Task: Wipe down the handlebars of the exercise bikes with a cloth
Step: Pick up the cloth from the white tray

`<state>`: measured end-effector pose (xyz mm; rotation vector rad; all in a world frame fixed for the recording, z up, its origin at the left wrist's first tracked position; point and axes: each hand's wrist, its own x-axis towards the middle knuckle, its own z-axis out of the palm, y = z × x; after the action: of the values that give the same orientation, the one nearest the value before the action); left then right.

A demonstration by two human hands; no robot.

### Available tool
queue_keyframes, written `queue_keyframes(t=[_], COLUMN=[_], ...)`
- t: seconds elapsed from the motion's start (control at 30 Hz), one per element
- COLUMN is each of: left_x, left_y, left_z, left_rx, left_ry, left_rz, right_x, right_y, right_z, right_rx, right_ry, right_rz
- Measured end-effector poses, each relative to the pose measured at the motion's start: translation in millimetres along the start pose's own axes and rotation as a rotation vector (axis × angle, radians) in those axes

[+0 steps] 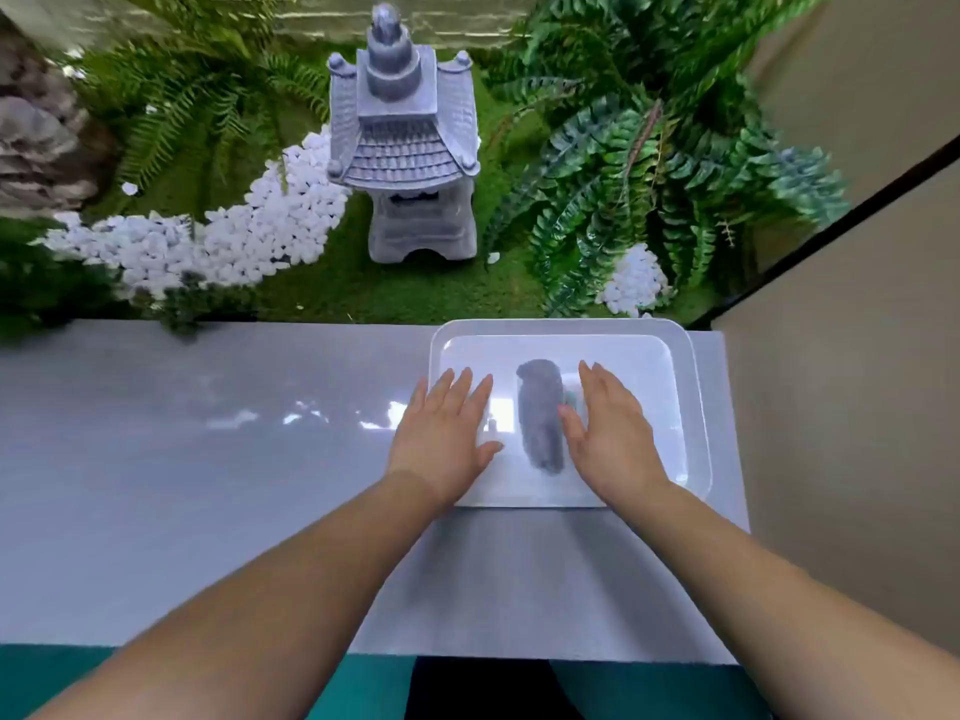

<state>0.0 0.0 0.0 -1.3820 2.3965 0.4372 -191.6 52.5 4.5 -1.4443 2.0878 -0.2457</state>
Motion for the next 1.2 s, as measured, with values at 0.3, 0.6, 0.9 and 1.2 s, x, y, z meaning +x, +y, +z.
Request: queue_keyframes(t=[0.3, 0.6, 0.9, 1.2], left_x=[50.3, 52.4, 51.8, 27.2], left_y=[-6.9, -10.1, -10.1, -17.3], left_z=[50.6, 56.2, 54.7, 11.6], left_rx=[0.161, 0.140, 0.115, 0.025], left_ry=[0.015, 0.051, 0.040, 0.000], left_rz=[0.092, 0.108, 0.106, 0.090], right_x=[32.0, 50.6, 55.8, 34.9], right_y=[5.2, -12.4, -2.1, -9.2], right_z=[55.9, 82.6, 75.2, 18.2], right_rx=[0.091, 0.195, 0.227, 0.238], right_ry=[0.133, 0.278, 0.163, -0.028], right_rz=[0.022, 0.159, 0.129, 0.089])
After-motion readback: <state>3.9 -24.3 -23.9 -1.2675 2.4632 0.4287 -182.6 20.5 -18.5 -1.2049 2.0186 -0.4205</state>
